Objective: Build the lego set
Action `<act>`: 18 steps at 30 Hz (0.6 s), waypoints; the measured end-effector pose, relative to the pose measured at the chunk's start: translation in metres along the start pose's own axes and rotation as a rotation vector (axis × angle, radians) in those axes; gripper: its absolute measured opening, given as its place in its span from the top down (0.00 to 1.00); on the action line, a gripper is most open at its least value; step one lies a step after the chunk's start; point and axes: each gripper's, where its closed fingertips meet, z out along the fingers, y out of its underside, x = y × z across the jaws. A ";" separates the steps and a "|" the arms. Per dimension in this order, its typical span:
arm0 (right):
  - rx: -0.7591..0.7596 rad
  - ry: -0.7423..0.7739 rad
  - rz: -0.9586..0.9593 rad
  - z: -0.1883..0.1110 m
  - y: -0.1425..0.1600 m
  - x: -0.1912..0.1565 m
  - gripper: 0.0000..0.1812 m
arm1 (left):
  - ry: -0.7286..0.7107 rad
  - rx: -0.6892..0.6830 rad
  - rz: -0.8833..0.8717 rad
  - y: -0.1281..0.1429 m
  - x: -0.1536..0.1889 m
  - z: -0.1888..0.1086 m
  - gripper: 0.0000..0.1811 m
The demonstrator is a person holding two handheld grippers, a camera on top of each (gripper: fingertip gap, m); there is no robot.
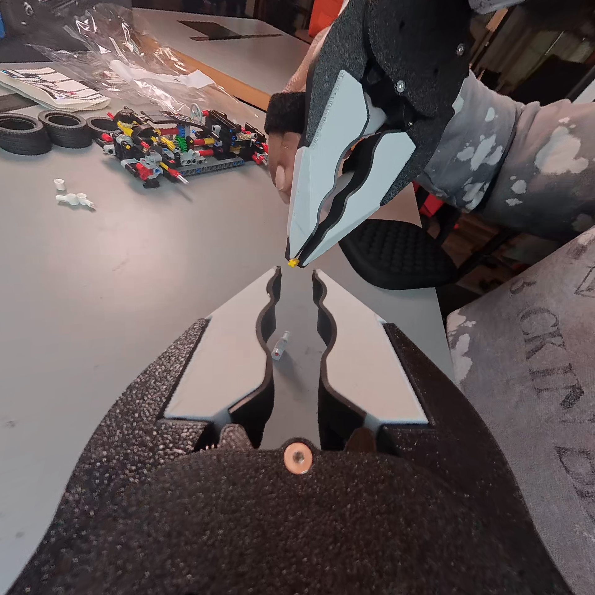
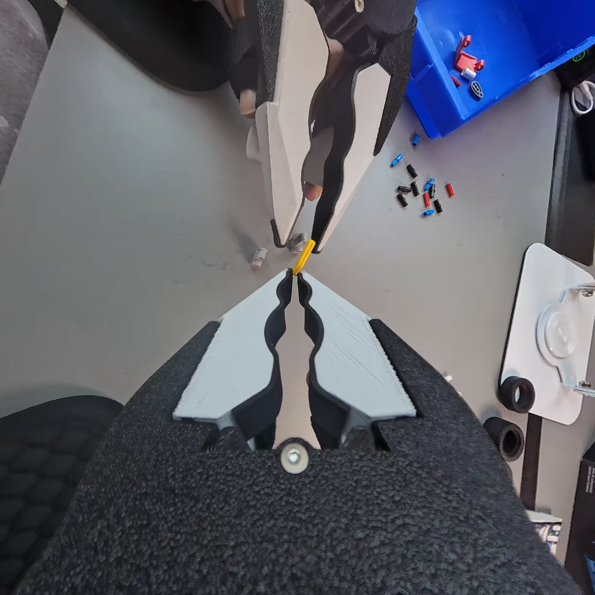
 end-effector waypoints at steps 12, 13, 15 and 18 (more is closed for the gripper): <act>0.024 0.002 -0.047 0.002 -0.005 -0.011 1.00 | 0.016 -0.005 0.059 0.001 0.009 0.002 0.99; 0.056 0.006 -0.030 0.000 -0.007 -0.010 1.00 | 0.014 0.014 0.086 -0.002 0.010 0.000 0.99; 0.184 0.018 0.055 -0.010 -0.017 -0.006 0.98 | 0.017 0.100 0.158 -0.014 0.016 -0.007 0.99; 0.533 -0.006 0.268 -0.035 -0.042 -0.004 0.94 | 0.071 0.271 0.229 -0.040 0.034 -0.025 0.99</act>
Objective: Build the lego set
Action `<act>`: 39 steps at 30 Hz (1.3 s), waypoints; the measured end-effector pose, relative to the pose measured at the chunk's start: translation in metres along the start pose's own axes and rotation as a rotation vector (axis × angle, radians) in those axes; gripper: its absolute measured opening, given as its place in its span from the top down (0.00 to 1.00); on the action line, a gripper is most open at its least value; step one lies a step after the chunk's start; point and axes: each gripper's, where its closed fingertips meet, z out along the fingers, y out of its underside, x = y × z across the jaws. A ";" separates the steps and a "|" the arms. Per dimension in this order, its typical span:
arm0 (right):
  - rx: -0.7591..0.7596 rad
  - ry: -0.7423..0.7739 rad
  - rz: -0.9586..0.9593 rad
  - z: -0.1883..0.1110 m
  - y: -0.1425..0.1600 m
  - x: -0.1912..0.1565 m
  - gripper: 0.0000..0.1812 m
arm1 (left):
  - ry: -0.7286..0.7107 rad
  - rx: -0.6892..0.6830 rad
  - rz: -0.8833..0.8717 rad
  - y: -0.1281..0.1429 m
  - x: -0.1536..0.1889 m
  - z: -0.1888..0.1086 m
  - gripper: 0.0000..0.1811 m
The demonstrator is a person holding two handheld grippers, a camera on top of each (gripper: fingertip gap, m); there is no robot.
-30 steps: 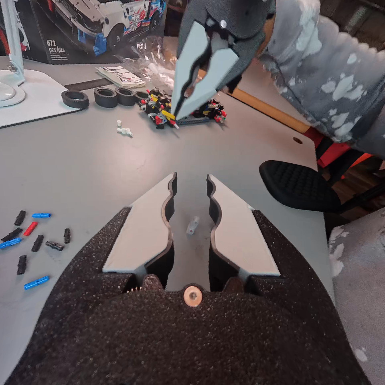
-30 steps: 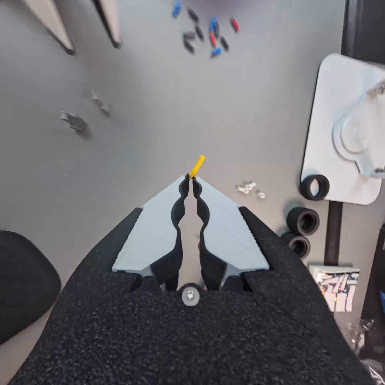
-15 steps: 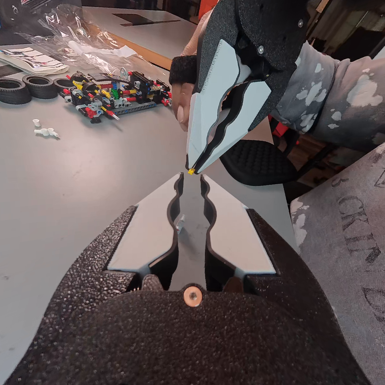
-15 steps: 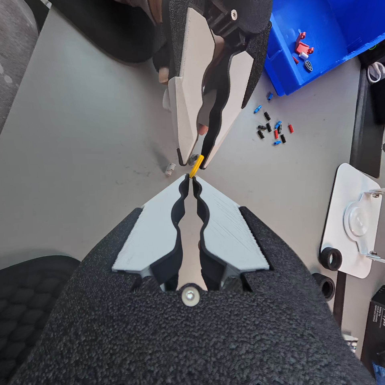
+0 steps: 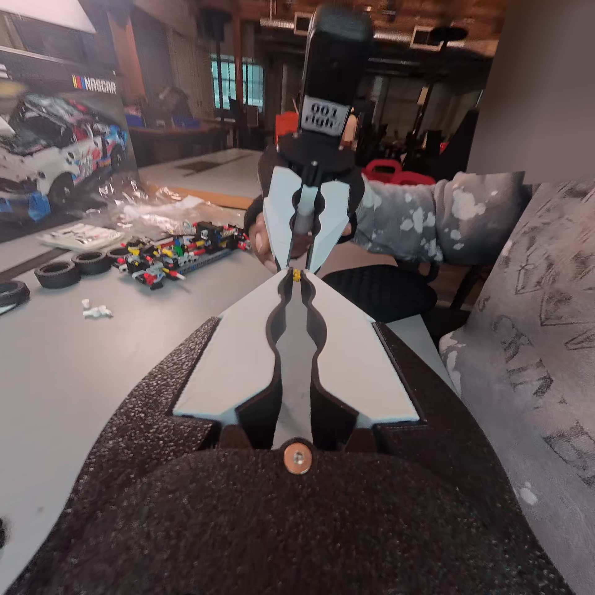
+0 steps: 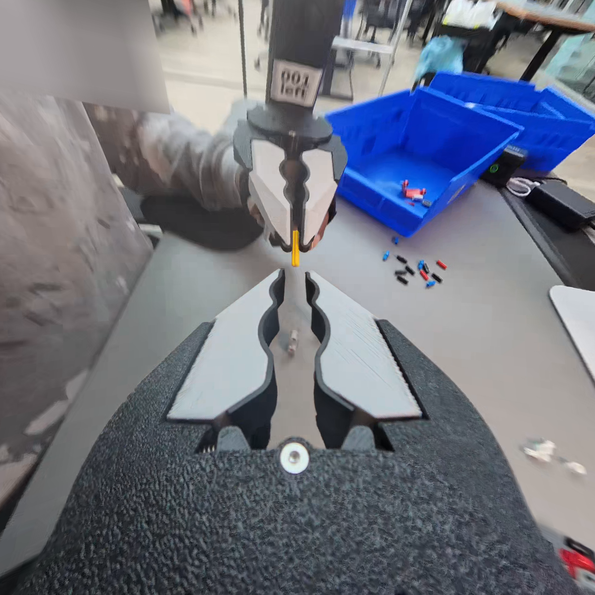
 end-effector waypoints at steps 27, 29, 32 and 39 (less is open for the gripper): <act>0.372 0.059 0.055 -0.005 -0.018 -0.020 0.99 | 0.078 0.024 0.075 -0.008 0.019 -0.005 0.97; 0.354 0.070 0.037 -0.004 -0.016 -0.020 0.99 | 0.083 0.020 0.068 -0.007 0.019 -0.005 0.98; 0.348 0.072 0.027 -0.005 -0.015 -0.020 0.99 | 0.092 0.012 0.056 -0.005 0.019 -0.004 0.98; 0.407 0.043 0.084 -0.005 -0.021 -0.024 0.99 | 0.096 0.052 0.092 -0.011 0.022 -0.006 0.99</act>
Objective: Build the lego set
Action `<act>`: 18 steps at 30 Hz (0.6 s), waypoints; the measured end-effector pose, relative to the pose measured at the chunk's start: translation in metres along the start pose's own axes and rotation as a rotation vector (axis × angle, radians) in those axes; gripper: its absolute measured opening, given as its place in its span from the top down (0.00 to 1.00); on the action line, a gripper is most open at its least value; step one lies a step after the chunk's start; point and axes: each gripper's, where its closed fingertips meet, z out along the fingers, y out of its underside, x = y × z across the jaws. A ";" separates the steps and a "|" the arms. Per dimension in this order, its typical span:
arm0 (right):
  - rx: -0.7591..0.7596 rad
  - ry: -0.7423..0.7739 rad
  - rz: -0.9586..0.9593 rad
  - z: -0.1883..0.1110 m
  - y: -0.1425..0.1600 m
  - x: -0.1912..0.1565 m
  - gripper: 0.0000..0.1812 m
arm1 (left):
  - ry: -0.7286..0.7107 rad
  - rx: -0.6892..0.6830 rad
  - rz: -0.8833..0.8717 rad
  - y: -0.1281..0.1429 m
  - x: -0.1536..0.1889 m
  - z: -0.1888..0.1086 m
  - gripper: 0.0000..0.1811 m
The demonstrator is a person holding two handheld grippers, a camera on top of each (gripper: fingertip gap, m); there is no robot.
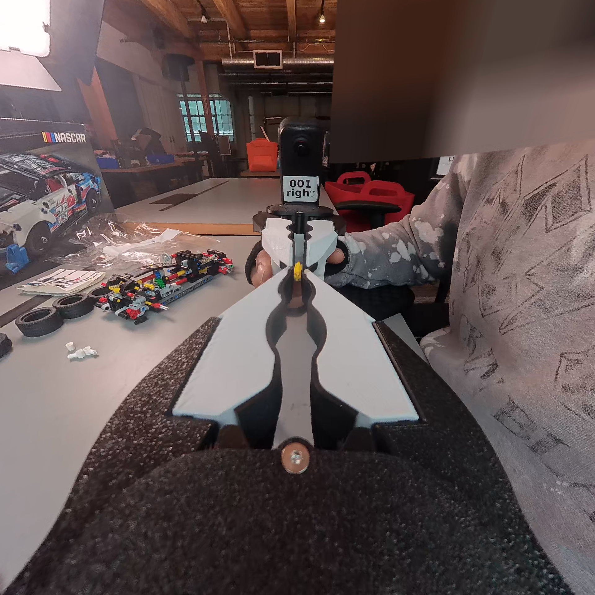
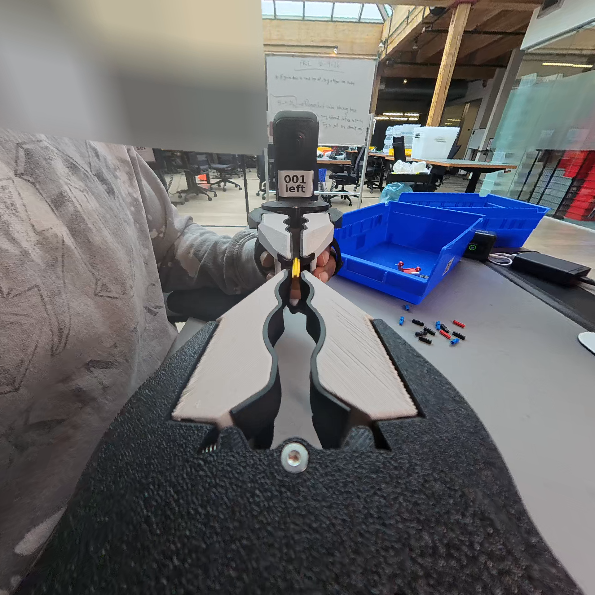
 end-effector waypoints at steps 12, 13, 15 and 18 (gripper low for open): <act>0.011 0.015 -0.016 0.003 0.000 0.000 0.98 | 0.010 0.002 0.006 0.000 0.003 0.000 0.99; 0.013 0.016 -0.018 0.003 -0.001 0.000 0.97 | 0.012 0.002 0.005 0.000 0.003 0.000 0.99; 0.013 0.021 -0.028 0.003 -0.001 0.000 0.97 | 0.017 0.001 0.000 0.000 0.003 0.000 0.99; 0.013 0.020 -0.041 0.003 -0.001 0.000 0.97 | 0.026 -0.002 -0.008 0.001 0.004 0.001 0.99</act>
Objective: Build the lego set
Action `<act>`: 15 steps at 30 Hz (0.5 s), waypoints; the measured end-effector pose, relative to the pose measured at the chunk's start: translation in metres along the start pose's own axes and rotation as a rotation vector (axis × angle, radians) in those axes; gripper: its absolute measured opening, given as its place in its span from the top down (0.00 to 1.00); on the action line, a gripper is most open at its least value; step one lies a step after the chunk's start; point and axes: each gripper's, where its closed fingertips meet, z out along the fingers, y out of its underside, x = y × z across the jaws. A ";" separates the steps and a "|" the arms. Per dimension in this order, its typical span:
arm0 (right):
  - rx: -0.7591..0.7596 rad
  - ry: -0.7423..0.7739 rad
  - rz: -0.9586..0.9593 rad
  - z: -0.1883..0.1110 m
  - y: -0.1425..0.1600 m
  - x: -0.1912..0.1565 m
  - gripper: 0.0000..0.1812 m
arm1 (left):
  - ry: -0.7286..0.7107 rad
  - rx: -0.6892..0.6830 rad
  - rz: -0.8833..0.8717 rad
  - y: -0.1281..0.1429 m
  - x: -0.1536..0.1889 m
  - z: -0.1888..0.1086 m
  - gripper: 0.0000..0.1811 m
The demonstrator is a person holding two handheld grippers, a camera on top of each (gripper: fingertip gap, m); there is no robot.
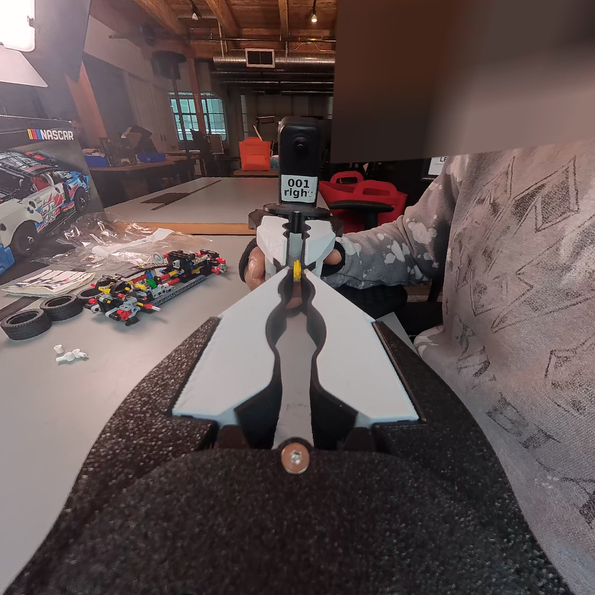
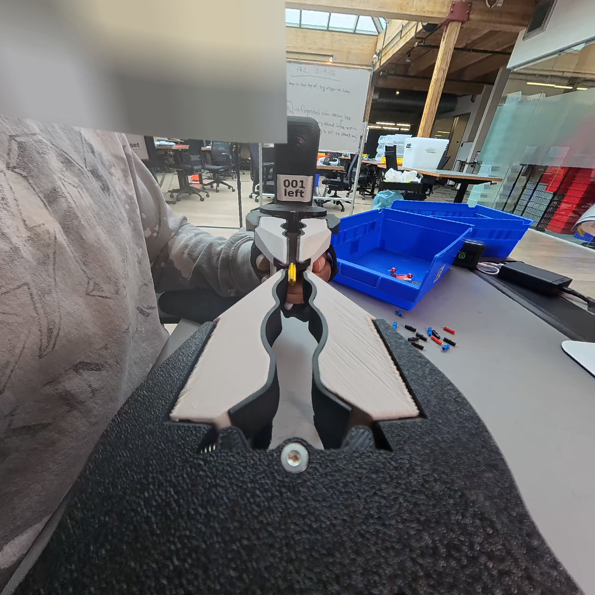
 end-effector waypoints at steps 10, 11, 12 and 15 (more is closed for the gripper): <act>-0.005 -0.015 -0.031 0.004 0.001 -0.005 0.99 | 0.026 0.003 -0.016 0.000 0.004 0.002 0.99; -0.005 -0.013 -0.036 0.004 0.001 -0.005 0.99 | 0.028 0.003 -0.019 0.000 0.004 0.001 0.99; -0.006 -0.011 -0.040 0.004 0.001 -0.004 0.99 | 0.029 0.002 -0.021 0.001 0.004 0.001 0.99; -0.010 -0.005 -0.046 0.005 0.002 -0.003 0.99 | 0.027 -0.002 -0.029 0.002 0.003 0.001 0.99</act>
